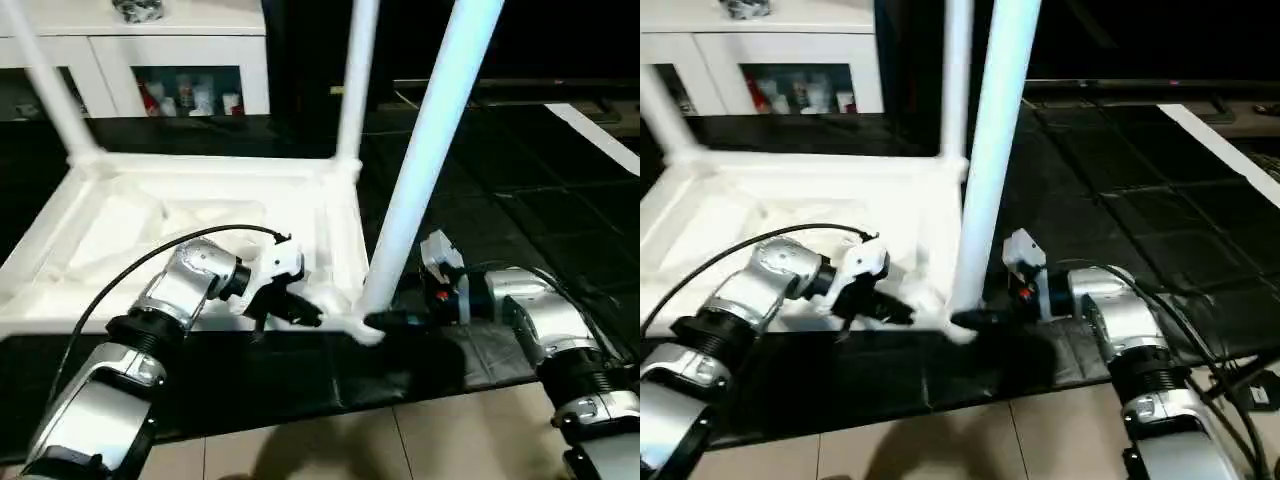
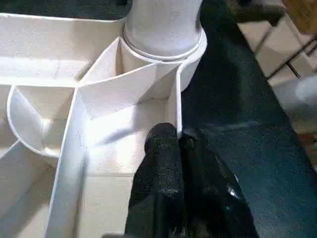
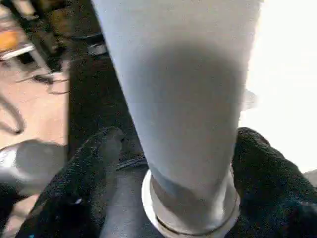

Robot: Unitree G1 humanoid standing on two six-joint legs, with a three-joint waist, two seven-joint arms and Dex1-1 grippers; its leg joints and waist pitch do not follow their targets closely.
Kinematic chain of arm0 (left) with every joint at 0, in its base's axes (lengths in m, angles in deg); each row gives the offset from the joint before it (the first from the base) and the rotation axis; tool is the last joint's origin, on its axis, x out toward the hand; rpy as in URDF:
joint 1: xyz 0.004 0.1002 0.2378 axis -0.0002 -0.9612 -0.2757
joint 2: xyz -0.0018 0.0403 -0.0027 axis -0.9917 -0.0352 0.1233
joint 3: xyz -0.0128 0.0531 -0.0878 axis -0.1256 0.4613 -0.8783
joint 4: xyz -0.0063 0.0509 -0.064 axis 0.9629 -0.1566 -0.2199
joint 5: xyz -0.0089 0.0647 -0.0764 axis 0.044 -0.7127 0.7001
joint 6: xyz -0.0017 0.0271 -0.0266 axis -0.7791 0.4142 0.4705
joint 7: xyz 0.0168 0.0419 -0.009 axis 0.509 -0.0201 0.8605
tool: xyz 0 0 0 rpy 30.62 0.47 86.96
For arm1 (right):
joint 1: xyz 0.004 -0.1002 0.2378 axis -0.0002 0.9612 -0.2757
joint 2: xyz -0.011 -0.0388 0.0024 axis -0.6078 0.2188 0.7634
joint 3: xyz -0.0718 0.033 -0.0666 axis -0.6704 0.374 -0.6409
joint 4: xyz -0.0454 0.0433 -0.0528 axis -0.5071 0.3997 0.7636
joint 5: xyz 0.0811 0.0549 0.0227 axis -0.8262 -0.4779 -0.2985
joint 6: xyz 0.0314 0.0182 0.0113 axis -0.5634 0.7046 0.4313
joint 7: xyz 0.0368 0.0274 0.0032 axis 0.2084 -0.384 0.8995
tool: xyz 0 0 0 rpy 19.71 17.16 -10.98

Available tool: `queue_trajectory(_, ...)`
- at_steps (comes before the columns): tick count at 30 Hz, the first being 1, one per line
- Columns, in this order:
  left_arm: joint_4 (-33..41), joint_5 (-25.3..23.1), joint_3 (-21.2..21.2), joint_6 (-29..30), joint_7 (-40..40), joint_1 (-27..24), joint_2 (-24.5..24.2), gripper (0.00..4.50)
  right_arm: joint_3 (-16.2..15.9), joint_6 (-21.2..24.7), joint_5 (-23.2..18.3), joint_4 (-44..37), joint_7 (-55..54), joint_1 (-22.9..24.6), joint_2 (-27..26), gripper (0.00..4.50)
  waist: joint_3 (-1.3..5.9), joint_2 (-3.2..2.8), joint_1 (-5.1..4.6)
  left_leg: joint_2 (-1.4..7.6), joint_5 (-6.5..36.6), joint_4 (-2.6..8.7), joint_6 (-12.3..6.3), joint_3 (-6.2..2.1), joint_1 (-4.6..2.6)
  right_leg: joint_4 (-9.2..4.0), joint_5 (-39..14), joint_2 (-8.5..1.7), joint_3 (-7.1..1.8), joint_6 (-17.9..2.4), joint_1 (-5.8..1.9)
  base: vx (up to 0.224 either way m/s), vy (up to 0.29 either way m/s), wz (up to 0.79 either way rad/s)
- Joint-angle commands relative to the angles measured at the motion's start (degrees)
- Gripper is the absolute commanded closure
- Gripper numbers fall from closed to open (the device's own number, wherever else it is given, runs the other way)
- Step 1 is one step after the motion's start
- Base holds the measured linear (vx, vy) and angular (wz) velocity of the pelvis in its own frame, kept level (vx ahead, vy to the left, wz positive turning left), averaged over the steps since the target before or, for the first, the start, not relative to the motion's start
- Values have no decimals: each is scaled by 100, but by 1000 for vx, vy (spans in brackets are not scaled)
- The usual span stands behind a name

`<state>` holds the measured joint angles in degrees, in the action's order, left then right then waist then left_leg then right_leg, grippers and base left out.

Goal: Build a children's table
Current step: Rotate leg to tighten

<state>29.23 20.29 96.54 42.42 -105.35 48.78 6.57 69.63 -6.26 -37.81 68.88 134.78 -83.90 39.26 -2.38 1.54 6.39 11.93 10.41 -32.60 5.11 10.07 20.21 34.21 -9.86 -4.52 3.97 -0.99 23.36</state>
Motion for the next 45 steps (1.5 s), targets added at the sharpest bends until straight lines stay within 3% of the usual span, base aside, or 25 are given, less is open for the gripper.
queue_trajectory(1,153,-14,211,-114,-320,6,29,450,-32,32,-64,-23,200,-99,84,128,339,8,-19,160,941,309,-439,37,-34,-326,-855,-341,-238,-1460,-330,0,0,0)
queue_trajectory(8,203,-47,277,-201,-467,-23,-22,450,-115,78,-164,37,597,-178,127,196,349,22,3,156,837,300,-442,34,-26,-306,-790,-341,-232,-1450,-334,0,0,0)
queue_trajectory(20,90,-23,207,-104,-245,28,56,450,-110,210,-278,-178,613,-5,35,244,353,21,8,149,833,297,-396,28,-21,-309,-864,-336,-230,-1400,-338,0,0,0)
queue_trajectory(25,17,32,-16,432,480,76,381,450,136,408,-184,-274,-675,254,-342,244,322,15,5,146,958,313,-311,32,-30,-345,-1090,-330,-235,-1327,-316,0,0,0)
queue_trajectory(28,-78,7,-101,609,903,136,559,450,236,436,-46,-223,-1417,293,-589,245,284,24,-73,117,1366,360,-96,-9,-35,-455,-2161,-351,-223,-977,-299,0,0,0)
queue_trajectory(30,-271,-27,-207,828,1534,236,876,450,317,674,208,-119,-2560,275,-993,246,285,24,-127,101,1428,370,-11,-27,-40,-484,-2389,-350,-228,-854,-288,0,0,0)
queue_trajectory(33,-602,-13,-390,1138,2514,404,1404,450,529,1042,397,232,-4121,2,-1632,250,291,-2,-240,80,1481,386,82,-53,-26,-484,-2441,-332,-219,-793,-291,0,0,0)
queue_trajectory(35,-665,-19,-429,1171,2727,436,1508,450,549,1042,428,302,-4363,-57,-1753,252,288,7,-323,67,1615,373,83,-62,-33,-510,-2588,-336,-211,-783,-274,0,0,0)
queue_trajectory(37,-730,-16,-517,1286,3024,478,1667,450,552,999,508,407,-4717,-137,-1938,252,296,-8,-334,69,1575,359,-7,-45,-31,-527,-2471,-339,-227,-796,-269,0,0,0)
queue_trajectory(38,-818,-2,-606,1344,3341,544,1839,450,575,948,566,683,-5159,-291,-2152,253,302,24,-355,63,1521,357,-43,-41,-20,-525,-2368,-328,-224,-828,-274,0,0,0)
queue_trajectory(39,-863,7,-672,1374,3534,587,1949,450,588,919,626,854,-5476,-389,-2284,253,304,1,-367,62,1493,356,-38,-36,-25,-513,-2263,-321,-226,-877,-265,0,0,0)
queue_trajectory(43,-864,4,-720,1377,3639,614,2042,450,565,841,764,896,-5740,-462,-2419,253,301,33,-381,64,1572,365,-112,-35,-20,-529,-2267,-320,-228,-833,-267,0,0,0)
queue_trajectory(45,-883,-14,-726,1358,3632,620,2043,450,601,858,784,858,-5801,-456,-2465,253,300,19,-379,72,1526,376,-139,-40,-11,-516,-2131,-322,-232,-848,-278,0,0,0)
